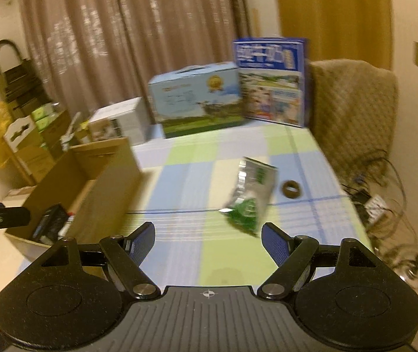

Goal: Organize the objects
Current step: 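Move both grippers back over the tea bag and brown ring on the table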

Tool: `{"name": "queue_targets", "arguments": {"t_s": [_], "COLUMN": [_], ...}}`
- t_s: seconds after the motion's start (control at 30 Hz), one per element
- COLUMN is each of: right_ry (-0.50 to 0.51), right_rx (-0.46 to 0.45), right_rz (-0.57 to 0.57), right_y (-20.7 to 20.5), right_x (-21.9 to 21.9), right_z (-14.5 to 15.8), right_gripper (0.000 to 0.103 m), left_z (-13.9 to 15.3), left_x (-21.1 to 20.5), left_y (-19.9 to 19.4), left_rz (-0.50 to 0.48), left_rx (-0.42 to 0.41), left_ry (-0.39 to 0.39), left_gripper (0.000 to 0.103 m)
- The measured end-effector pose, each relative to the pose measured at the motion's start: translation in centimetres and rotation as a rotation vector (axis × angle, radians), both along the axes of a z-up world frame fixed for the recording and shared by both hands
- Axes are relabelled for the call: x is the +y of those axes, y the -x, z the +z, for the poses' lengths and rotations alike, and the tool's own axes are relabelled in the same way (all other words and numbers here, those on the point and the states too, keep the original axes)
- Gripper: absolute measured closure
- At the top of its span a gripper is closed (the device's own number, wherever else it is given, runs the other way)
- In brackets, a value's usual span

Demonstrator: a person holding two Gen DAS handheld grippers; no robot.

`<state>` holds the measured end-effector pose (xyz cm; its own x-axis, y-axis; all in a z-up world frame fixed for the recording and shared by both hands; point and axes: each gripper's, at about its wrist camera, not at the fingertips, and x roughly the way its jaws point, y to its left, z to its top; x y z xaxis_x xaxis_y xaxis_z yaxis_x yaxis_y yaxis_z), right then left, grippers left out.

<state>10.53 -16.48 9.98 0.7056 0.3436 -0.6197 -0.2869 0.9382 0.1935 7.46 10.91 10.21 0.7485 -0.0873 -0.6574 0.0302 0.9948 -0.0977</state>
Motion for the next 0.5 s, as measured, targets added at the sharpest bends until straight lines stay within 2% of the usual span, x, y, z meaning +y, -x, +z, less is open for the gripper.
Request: {"name": "queue_targets", "arguments": {"t_s": [0.23, 0.5], "right_ry": [0.0, 0.019], "right_rx": [0.013, 0.027], "right_rz": [-0.073, -0.093], "right_y": [-0.3, -2.8], "right_x": [-4.4, -7.0], "right_z": [-0.8, -2.3], "right_gripper": [0.026, 0.026], "left_z": [-0.4, -2.3], "left_x": [-3.9, -7.9], "left_y": [-2.1, -6.4], "left_rz": [-0.069, -0.139], "left_rx": [0.013, 0.041], "left_ry": [-0.013, -0.046], "left_gripper": [0.001, 0.001]}}
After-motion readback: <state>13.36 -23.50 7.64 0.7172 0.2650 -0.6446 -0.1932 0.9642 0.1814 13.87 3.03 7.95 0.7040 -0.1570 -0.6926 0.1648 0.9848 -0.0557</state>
